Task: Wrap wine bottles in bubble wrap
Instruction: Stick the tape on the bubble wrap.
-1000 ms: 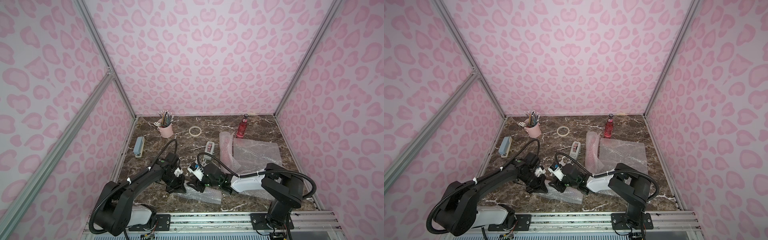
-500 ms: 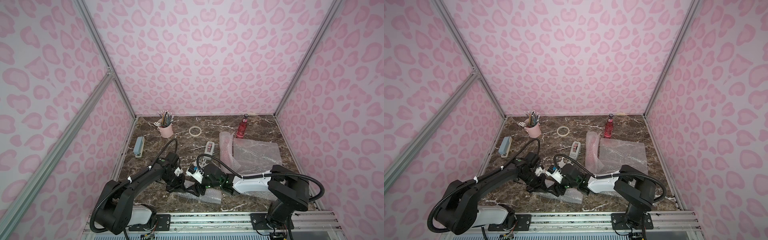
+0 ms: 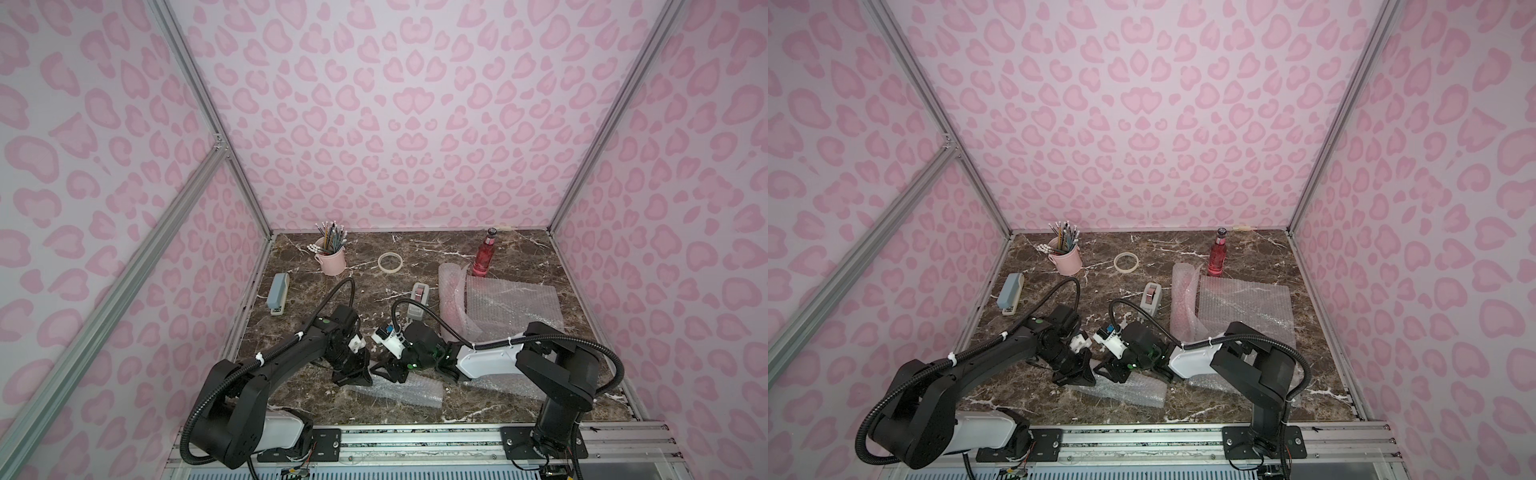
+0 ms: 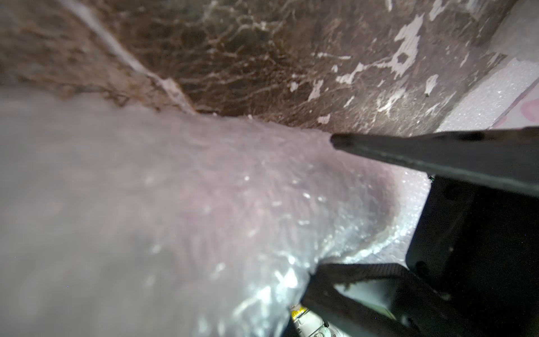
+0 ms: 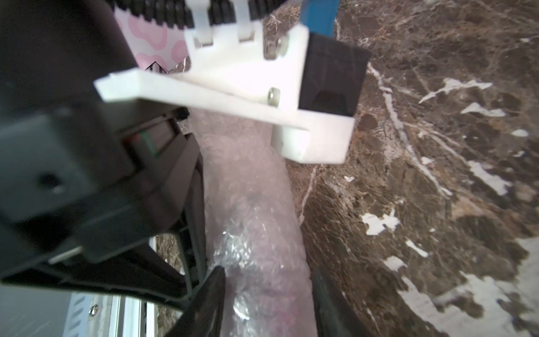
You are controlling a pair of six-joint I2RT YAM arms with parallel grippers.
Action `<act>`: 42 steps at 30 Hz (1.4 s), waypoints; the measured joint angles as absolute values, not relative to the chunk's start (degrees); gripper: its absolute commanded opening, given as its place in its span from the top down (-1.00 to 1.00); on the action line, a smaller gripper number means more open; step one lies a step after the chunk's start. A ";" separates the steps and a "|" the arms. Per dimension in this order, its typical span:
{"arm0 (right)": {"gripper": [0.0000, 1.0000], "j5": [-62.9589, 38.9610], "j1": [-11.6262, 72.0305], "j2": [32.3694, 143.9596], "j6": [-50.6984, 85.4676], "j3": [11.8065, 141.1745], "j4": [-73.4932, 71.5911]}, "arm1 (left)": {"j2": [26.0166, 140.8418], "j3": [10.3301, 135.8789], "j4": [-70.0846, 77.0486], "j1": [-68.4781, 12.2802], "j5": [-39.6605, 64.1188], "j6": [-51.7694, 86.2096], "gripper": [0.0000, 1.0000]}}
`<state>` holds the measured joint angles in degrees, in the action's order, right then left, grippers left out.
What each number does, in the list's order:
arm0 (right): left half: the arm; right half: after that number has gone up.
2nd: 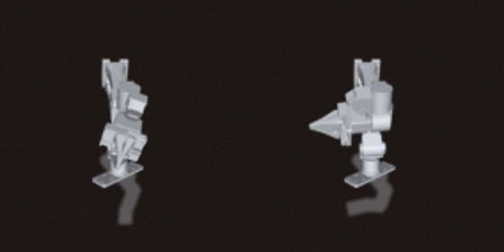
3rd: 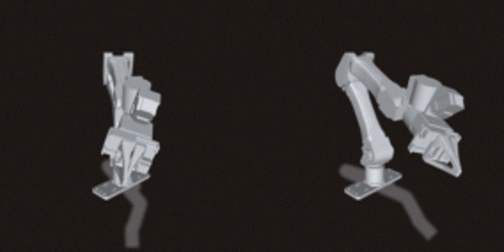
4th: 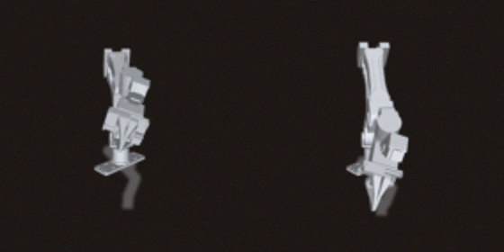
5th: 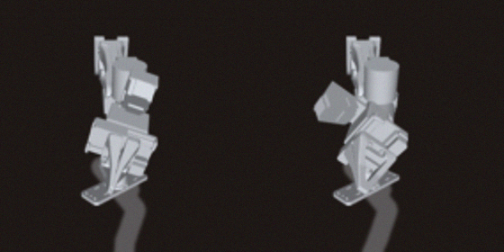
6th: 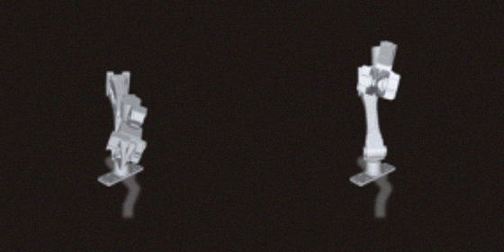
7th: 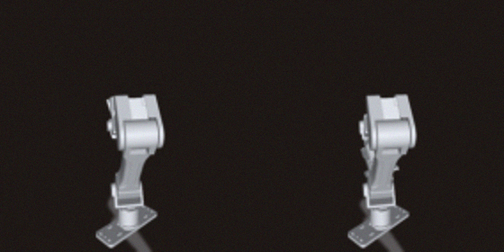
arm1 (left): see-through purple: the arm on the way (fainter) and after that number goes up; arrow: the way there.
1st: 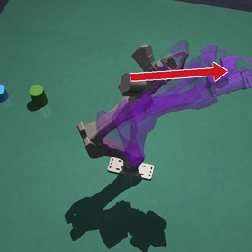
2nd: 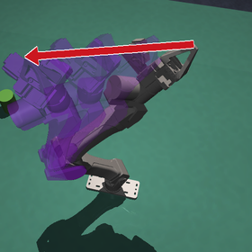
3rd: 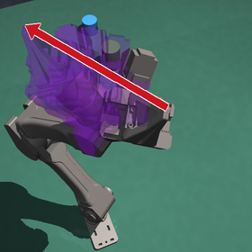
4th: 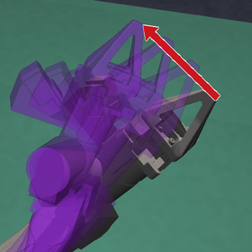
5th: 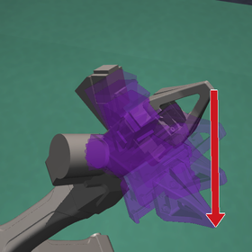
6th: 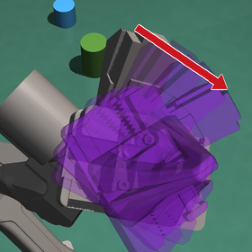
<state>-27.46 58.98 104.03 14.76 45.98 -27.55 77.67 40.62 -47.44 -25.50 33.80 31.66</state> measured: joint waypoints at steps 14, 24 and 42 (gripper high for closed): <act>0.09 -28.32 59.27 104.53 13.85 45.15 -28.86 | 75.85 39.13 -48.07 -27.66 30.04 33.47 0.62; 0.10 -29.50 58.94 104.73 13.89 45.15 -29.06 | 73.80 39.09 -51.20 -29.65 23.31 35.92 0.53; 0.10 -30.50 57.47 104.01 15.40 44.40 -29.36 | 70.17 40.99 -52.45 -34.13 14.22 40.53 0.44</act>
<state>-30.50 57.47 104.01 15.40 44.40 -29.36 70.17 40.99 -52.45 -34.13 14.22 40.53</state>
